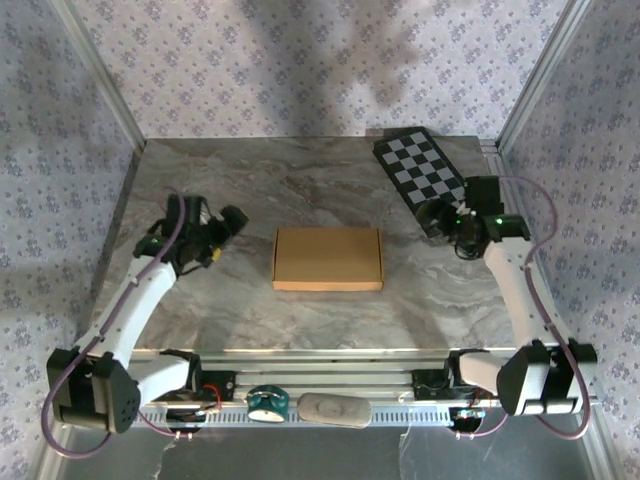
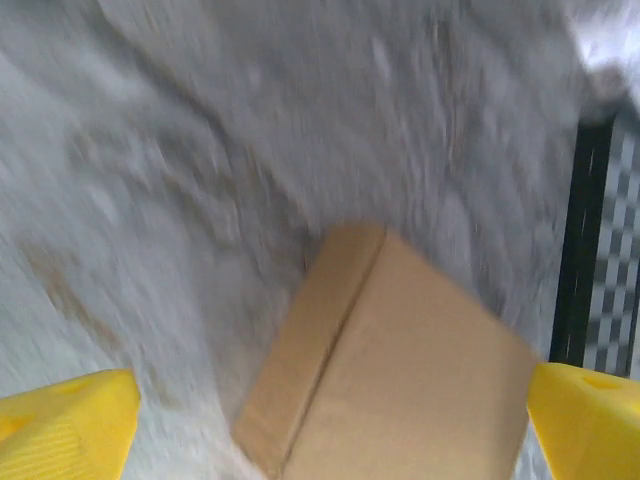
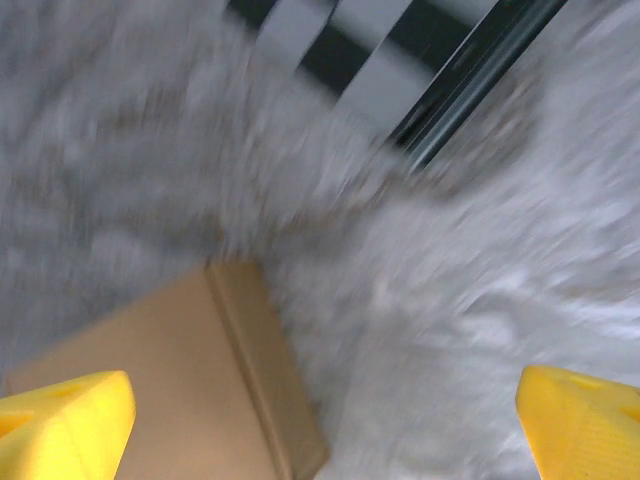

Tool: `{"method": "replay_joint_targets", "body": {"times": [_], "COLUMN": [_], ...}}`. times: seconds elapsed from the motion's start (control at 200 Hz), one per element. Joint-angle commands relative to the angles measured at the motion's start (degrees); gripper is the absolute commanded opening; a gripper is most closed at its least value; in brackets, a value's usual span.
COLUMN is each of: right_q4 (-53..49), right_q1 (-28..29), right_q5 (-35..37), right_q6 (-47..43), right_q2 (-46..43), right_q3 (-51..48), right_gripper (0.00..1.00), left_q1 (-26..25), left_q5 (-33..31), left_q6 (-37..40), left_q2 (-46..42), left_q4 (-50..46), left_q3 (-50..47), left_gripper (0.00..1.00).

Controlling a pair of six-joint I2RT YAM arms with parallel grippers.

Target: Fold the paper box

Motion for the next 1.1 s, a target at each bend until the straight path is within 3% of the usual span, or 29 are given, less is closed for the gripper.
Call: {"method": "replay_joint_targets", "body": {"times": [0.0,0.04,0.1,0.14,0.26,0.445,0.63,0.83,0.989,1.094], "right_q4": [0.4,4.7,20.1,28.3,46.8,58.1,69.4,75.4,83.9,90.0], "right_q1": [-0.5,-1.1,-1.6,-1.0,1.5,1.9,0.2,-1.9,-5.8,-5.2], "right_q5": [16.6,18.8,17.3,19.0,21.7,20.6,15.8,11.9,3.7,3.5], "right_q6": [1.4,-2.3,-12.0,-14.9,-21.8,-26.5,-29.0,-34.2,-33.4,-34.3], "right_q2": [-0.8,-1.3,-3.6,-5.4,-8.3,-4.6,4.5,13.4,16.1,17.5], "right_q3": [0.5,-2.7,-11.2,-17.0,-29.3,-37.7,-38.9,-35.8,-39.3,-42.5], "right_gripper": [1.00,0.99,1.00,1.00,1.00,1.00,1.00,1.00,1.00,1.00], "left_q1": [3.6,3.7,3.4,3.4,1.5,2.6,6.1,9.5,12.0,11.6], "left_q5": [-12.2,-23.1,-37.2,-41.1,-45.0,-34.5,-26.1,-23.4,-16.6,-18.3], "left_q6": [11.1,8.3,6.6,9.5,28.4,40.2,41.9,45.4,46.6,46.4], "left_q2": [0.8,0.5,-0.9,-2.1,-2.9,1.3,8.0,15.7,18.4,23.2], "left_q4": [-5.8,-7.8,-7.5,-3.5,15.4,32.7,49.7,61.7,75.0,95.2], "left_q3": [3.4,3.7,1.5,-1.4,-11.0,-21.9,-25.7,-25.5,-31.0,-39.0], "left_gripper": [1.00,1.00,1.00,1.00,1.00,1.00,1.00,1.00,1.00,1.00]}}
